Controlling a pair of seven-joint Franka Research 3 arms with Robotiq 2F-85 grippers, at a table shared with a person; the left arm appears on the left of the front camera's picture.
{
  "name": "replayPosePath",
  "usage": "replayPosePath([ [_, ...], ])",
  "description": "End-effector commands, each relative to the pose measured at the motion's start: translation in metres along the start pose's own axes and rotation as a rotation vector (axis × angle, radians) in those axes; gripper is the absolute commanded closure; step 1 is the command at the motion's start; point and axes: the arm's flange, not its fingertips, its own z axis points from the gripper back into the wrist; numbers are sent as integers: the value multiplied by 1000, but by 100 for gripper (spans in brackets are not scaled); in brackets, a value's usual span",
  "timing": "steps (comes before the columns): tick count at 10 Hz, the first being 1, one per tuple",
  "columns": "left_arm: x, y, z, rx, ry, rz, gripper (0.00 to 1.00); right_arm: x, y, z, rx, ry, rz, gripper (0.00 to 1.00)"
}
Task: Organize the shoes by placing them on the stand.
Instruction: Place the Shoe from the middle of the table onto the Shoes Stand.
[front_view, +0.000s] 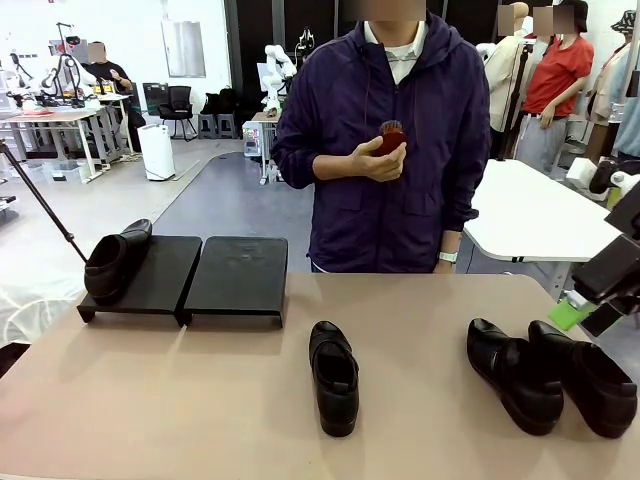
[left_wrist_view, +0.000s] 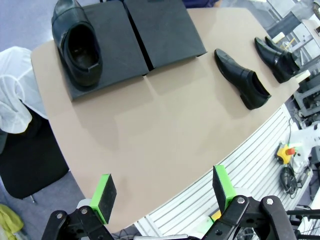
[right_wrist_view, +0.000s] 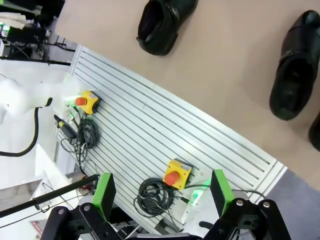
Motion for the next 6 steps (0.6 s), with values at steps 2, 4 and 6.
replayPosePath([
  [2,-1,-1,1,1,10,11,0,3,-2,5,22,0,27,0],
  [4,20,-43,-22,37,60,7,0,3,-2,5,22,0,27,0],
  [6,58,-127,-87,2,129,-119,0,3,-2,5,22,0,27,0],
])
